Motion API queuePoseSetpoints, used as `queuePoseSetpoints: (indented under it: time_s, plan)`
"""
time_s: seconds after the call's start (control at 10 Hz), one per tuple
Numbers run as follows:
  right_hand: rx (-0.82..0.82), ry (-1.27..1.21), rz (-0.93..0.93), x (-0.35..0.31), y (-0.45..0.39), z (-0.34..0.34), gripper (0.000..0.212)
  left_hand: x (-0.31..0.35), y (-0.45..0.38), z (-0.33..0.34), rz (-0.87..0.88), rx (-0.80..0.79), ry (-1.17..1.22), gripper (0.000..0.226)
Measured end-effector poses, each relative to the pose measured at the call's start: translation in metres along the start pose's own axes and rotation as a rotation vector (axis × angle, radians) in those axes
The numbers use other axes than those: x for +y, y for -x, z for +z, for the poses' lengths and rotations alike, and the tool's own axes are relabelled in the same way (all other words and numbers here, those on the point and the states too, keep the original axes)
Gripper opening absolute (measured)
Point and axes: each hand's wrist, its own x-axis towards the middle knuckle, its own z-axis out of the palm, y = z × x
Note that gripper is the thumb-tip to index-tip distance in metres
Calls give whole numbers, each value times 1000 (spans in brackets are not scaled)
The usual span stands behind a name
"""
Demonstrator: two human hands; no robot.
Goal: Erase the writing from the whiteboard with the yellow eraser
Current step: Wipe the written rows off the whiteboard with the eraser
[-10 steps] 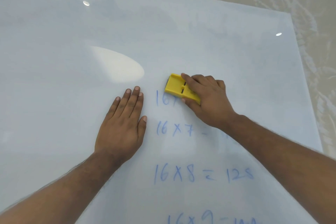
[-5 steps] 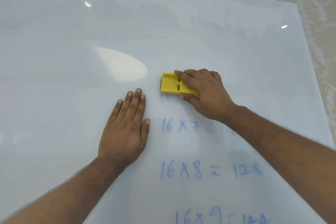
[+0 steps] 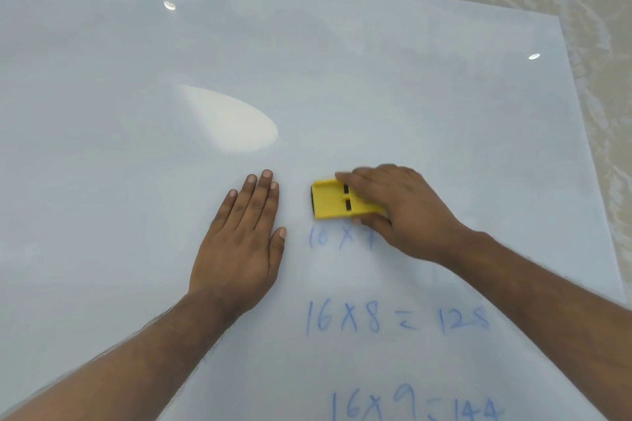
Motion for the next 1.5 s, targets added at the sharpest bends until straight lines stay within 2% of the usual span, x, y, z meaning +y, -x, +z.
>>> queuePoseSetpoints:
  time_s: [0.2,0.4,0.6,0.8,0.9,1.1,1.2,1.3,1.4,1.5]
  plan:
    - [116,-41,125,-15,-38,9,63,-1,2,2,14,24,12,61]
    - [54,-36,-12,-37,11,24,58,-3,6,2,18,11,6,61]
    - [-44,29,-116,-19,54,15,53,-2,7,2,15,4,-5,61]
    - [73,6,77,-16,24,12,57,-1,11,3,12,20,2,60]
    - [92,-32,91,-33,15,22,60,-1,13,3,16,25,0,60]
    - [25,-16,-37,-52,44,34,57,-1,16,3,19,19,8,60]
    - [-29,33,-112,-31,63,26,55,-2,20,1,8,3,0,60]
    - [-5,41,-44,-7,67,13,54,-1,24,2,7,-2,5,60]
    - [81,28,108,12,57,5,58,-1,26,3,4,-10,5,61]
    - [130,-24,177,-1,35,13,60,0,26,2,6,-18,2,61]
